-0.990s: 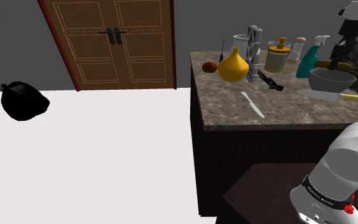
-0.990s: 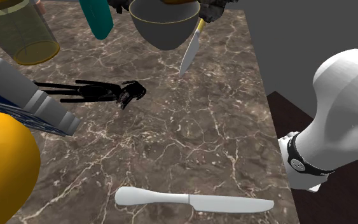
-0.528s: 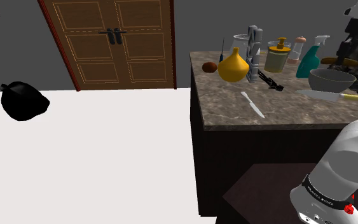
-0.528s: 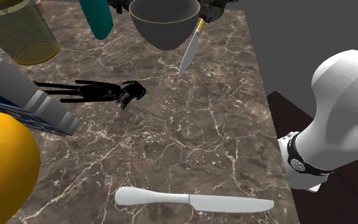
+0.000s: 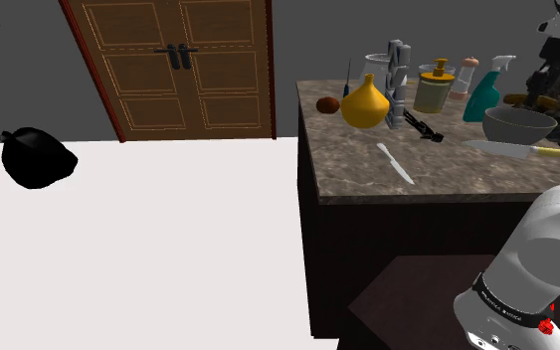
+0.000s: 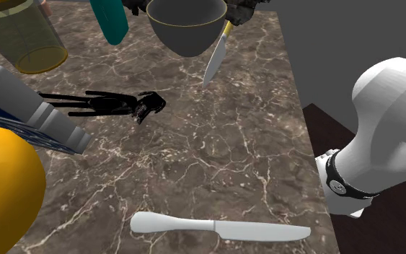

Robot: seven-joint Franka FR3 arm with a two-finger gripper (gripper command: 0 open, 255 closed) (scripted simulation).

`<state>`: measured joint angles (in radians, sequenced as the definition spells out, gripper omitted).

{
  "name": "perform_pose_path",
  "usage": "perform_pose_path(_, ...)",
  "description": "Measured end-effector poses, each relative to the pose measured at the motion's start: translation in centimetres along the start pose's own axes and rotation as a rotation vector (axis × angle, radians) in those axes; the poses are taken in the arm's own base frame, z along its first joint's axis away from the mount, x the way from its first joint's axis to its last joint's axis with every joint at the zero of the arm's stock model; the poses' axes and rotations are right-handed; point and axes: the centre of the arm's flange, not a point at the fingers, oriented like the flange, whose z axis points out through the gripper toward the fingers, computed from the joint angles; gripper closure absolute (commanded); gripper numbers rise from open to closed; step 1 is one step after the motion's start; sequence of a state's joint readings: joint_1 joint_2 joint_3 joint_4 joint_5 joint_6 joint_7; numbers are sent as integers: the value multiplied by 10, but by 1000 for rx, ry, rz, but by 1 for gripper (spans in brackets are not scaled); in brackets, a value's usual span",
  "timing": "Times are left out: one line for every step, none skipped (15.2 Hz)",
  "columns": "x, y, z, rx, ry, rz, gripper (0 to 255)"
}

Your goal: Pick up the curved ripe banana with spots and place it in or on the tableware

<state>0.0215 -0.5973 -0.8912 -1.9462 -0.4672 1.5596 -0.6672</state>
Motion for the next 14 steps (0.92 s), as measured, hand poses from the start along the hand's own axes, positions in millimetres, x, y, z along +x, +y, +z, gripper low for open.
perform_pose_path(1,0,5,0,0,0,255)
perform_pose_path(1,0,12,0,0,0,255)
perform_pose_path(-1,1,17,0,0,0,255)
perform_pose_path(0,0,22,0,0,0,255)
perform_pose_path(0,0,27,0,0,0,255)
perform_pose_path(1,0,33,0,0,0,255)
perform_pose_path(1,1,39,0,0,0,255)
perform_pose_path(1,0,43,-1,0,0,255)
perform_pose_path(1,0,45,-2,2,0,255)
perform_pose_path(1,-1,45,-2,2,0,255)
perform_pose_path(1,-1,46,-2,2,0,255)
perform_pose_path(1,-1,46,-2,3,0,255)
perform_pose_path(1,-1,46,-2,3,0,255)
perform_pose_path(1,-1,46,-3,3,0,255)
